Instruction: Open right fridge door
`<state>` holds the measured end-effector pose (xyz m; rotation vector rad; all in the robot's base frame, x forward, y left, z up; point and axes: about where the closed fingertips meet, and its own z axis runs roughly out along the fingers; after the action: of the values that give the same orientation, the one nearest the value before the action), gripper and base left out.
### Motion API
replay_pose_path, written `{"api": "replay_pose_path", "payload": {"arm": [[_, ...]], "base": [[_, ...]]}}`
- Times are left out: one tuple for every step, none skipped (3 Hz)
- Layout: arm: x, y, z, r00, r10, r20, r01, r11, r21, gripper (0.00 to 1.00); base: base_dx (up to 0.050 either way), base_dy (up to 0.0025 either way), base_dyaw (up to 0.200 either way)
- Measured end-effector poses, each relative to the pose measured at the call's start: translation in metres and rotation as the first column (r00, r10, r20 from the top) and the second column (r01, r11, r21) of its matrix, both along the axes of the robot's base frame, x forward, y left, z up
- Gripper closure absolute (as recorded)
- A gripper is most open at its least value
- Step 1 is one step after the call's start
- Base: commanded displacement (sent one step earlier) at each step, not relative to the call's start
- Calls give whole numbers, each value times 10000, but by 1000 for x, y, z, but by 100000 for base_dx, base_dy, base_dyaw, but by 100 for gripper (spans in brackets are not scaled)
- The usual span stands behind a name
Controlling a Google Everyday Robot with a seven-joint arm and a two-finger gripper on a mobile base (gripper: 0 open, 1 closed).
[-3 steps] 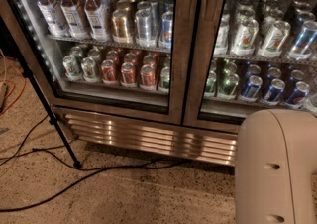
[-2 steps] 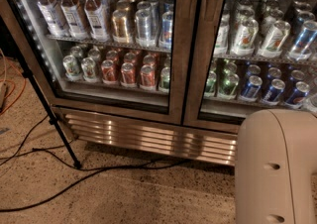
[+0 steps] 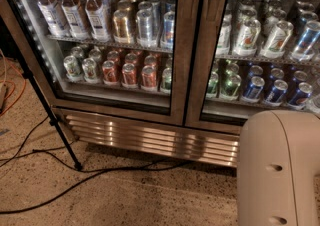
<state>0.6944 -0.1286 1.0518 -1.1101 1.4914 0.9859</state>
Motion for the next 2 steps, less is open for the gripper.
{"api": "replay_pose_path", "payload": {"arm": [[0,0,0,10000,-3,1,3,10000,2,100],[1,0,-1,10000,-7,2,7,10000,4,100]], "base": [[0,0,0],[0,0,0]]}}
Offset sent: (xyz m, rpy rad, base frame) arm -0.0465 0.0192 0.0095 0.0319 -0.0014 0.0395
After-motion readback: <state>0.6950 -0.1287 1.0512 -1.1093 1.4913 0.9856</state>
